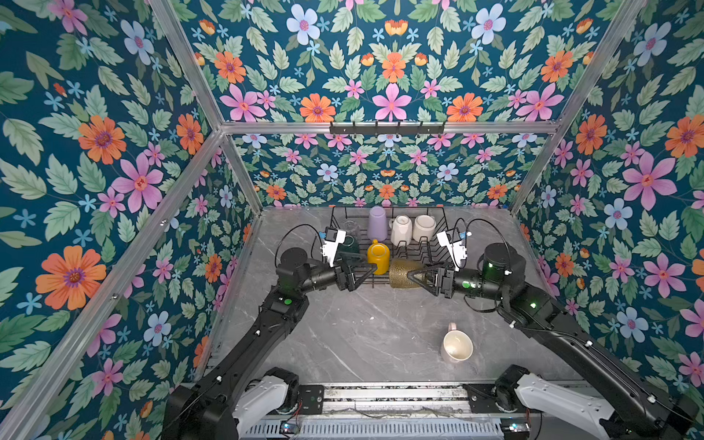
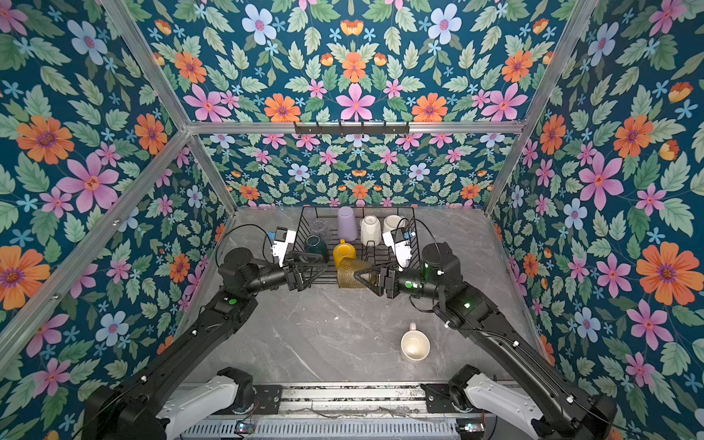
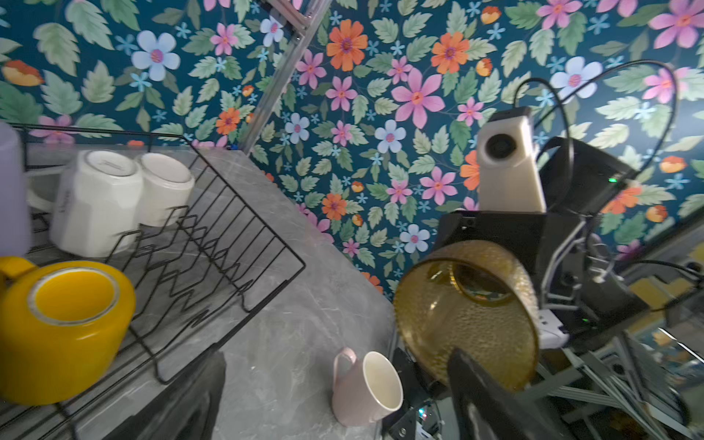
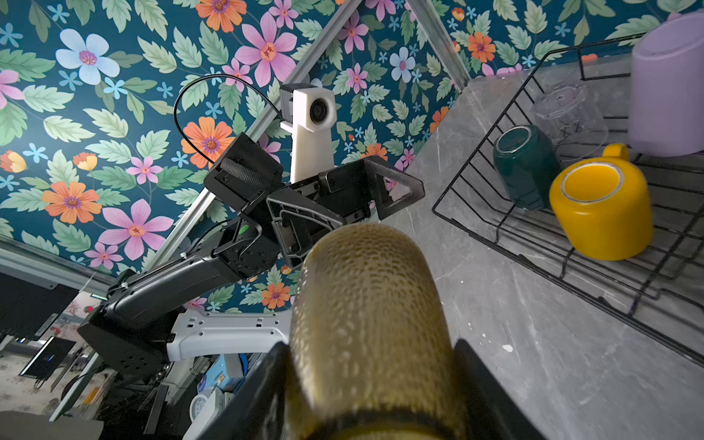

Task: Load cups into a dish rack
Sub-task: Place the cup upside down at the dish rack.

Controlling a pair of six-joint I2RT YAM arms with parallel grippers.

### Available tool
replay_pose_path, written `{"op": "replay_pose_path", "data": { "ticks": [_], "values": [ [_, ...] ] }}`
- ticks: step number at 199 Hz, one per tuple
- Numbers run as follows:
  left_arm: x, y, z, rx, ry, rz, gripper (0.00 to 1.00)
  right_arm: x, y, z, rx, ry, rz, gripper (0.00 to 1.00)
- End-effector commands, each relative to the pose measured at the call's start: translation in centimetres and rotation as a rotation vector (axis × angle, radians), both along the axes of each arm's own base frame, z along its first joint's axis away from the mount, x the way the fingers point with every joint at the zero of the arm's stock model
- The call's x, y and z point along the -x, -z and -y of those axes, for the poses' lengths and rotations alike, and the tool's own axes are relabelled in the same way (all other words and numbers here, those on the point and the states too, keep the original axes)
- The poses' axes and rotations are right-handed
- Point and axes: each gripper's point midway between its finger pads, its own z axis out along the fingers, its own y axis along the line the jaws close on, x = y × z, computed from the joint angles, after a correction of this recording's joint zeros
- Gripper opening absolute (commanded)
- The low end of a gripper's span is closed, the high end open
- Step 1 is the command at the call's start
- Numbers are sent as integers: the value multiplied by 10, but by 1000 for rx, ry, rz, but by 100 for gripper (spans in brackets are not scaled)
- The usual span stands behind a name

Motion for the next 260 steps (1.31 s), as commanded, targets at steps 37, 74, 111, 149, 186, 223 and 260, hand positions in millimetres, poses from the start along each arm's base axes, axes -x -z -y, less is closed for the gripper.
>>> {"op": "replay_pose_path", "data": {
  "ticks": [37,74,111,149,186,223,260],
  "values": [
    [-52,21,-74,-280,-542,88,100,-12,16,45,232,223,15,0],
    [-71,-19,-118,-388,-802,224,100,-33,33,63,433,325,-4,0],
    [-74,-49,-127,-423,-859,310,100,-61,46,69,623,379,-20,0],
    [-70,-31,-121,-406,-814,284,100,-96,60,63,721,362,-66,0],
    [-63,-36,-123,-391,-813,297,100,-129,70,58,821,365,-70,0],
    [-59,-35,-123,-385,-801,297,100,-156,84,47,866,343,-89,0],
    [-56,-37,-124,-384,-809,304,100,-179,106,38,920,319,-118,0]
  ]
}}
